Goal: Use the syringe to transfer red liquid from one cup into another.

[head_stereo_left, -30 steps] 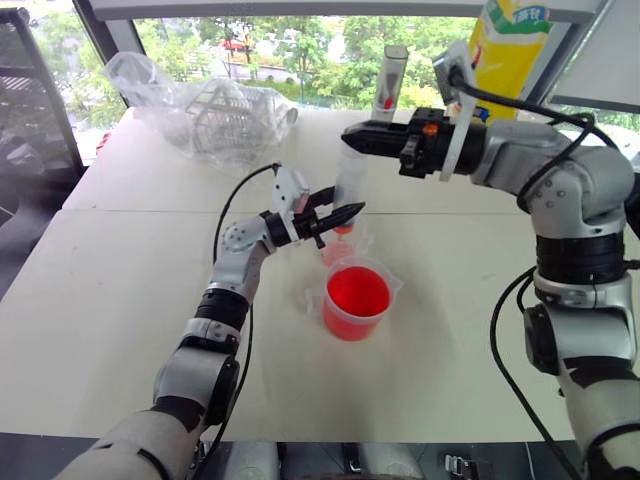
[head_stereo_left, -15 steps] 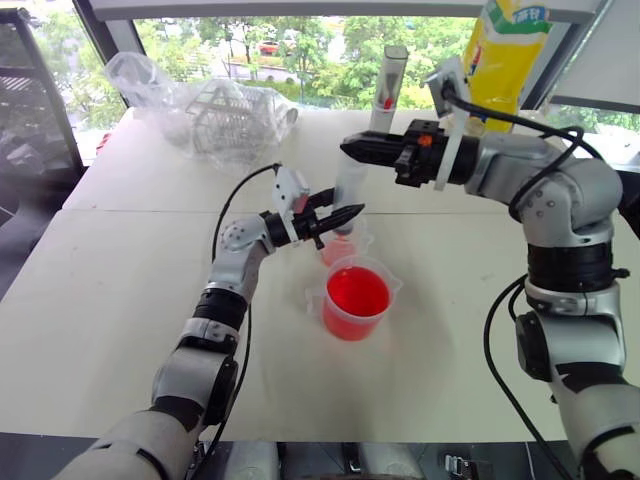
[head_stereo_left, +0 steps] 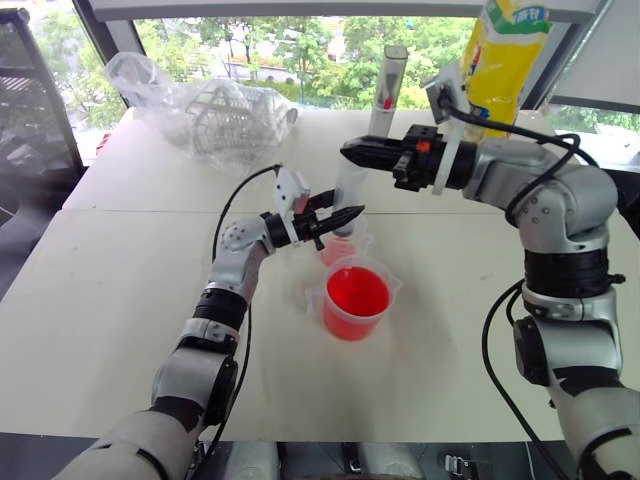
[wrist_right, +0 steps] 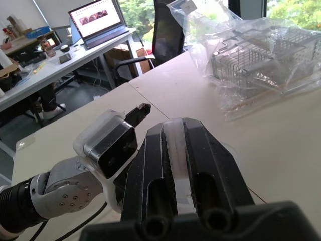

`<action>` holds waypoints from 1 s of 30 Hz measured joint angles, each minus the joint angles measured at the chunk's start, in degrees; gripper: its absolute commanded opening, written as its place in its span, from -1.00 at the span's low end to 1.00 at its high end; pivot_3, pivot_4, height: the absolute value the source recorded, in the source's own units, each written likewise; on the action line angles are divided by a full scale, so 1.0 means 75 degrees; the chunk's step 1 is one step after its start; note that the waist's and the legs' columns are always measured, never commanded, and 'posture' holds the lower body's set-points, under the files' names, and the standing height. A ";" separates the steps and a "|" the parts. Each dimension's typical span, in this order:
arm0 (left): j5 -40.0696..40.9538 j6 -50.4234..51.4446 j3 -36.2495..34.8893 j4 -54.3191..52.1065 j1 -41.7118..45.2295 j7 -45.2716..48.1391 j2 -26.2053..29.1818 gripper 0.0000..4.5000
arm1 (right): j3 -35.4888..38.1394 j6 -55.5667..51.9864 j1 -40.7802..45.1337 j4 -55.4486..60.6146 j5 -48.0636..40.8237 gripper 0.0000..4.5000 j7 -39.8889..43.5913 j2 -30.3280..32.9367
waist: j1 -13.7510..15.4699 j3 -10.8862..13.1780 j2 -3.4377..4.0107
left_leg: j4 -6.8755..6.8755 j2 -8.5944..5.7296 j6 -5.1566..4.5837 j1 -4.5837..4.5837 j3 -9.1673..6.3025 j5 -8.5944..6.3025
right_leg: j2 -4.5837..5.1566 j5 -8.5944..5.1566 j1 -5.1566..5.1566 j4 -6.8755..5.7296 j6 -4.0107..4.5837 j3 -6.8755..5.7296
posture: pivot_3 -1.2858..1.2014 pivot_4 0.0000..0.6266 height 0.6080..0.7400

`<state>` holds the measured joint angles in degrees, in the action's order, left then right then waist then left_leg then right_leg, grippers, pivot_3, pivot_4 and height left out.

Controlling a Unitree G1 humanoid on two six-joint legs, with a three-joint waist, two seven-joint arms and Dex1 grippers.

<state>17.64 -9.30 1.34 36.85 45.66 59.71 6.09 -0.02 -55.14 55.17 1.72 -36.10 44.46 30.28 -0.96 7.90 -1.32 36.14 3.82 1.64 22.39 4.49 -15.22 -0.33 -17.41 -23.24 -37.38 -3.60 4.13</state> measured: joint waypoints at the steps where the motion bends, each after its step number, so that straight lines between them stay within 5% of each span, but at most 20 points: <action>1: 0.0000 0.0000 -0.0001 -0.0054 -0.0011 0.0000 0.0001 -0.41 | 0.0024 -0.0030 0.0002 0.0052 -0.0011 -0.59 0.0005 0.0015 | 0.0002 0.0000 0.0000 | 0.0000 0.0000 0.0000 0.0000 0.0000 0.0000 | 0.0000 0.0000 0.0000 0.0000 0.0000 0.0000 | 0.03 -0.52 1.00; 9: 0.0002 0.0046 -0.0017 -0.0223 -0.0020 -0.0130 -0.0007 -0.41 | 0.0140 -0.0506 0.0004 0.0609 -0.0427 0.99 0.0279 0.0128 | 0.0003 0.0000 0.0000 | 0.0003 0.0000 0.0000 0.0000 -0.0001 0.0000 | 0.0001 0.0000 0.0001 -0.0002 0.0000 0.0000 | 0.03 -0.52 1.00; 25: 0.0138 0.0068 -0.0059 -0.0618 0.0012 -0.0154 -0.0073 -0.41 | 0.1532 -0.1468 -0.0244 0.1099 -0.1160 0.99 0.0048 0.1805 | 0.0002 -0.0001 0.0001 | -0.0001 0.0000 0.0000 -0.0001 -0.0004 0.0000 | 0.0000 0.0000 0.0002 0.0001 0.0000 0.0002 | 0.03 -0.52 1.00; 30: 0.0497 0.1074 -0.0066 -0.1539 -0.0040 -0.0351 0.0018 -0.41 | 0.1728 -0.1791 -0.0933 0.1562 -0.1448 0.99 -0.0288 0.1821 | -0.0006 -0.0001 0.0001 | 0.0000 0.0003 0.0000 -0.0001 -0.0005 0.0000 | 0.0000 0.0000 0.0003 -0.0002 0.0000 0.0003 | 0.03 -0.52 1.00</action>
<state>21.37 -1.24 0.85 25.30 45.36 57.07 6.22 12.93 -68.57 48.18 13.43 -46.95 42.30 43.93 -1.01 7.89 -1.31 36.14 3.84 1.64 22.38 4.45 -15.22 -0.33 -17.41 -23.22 -37.40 -3.60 4.15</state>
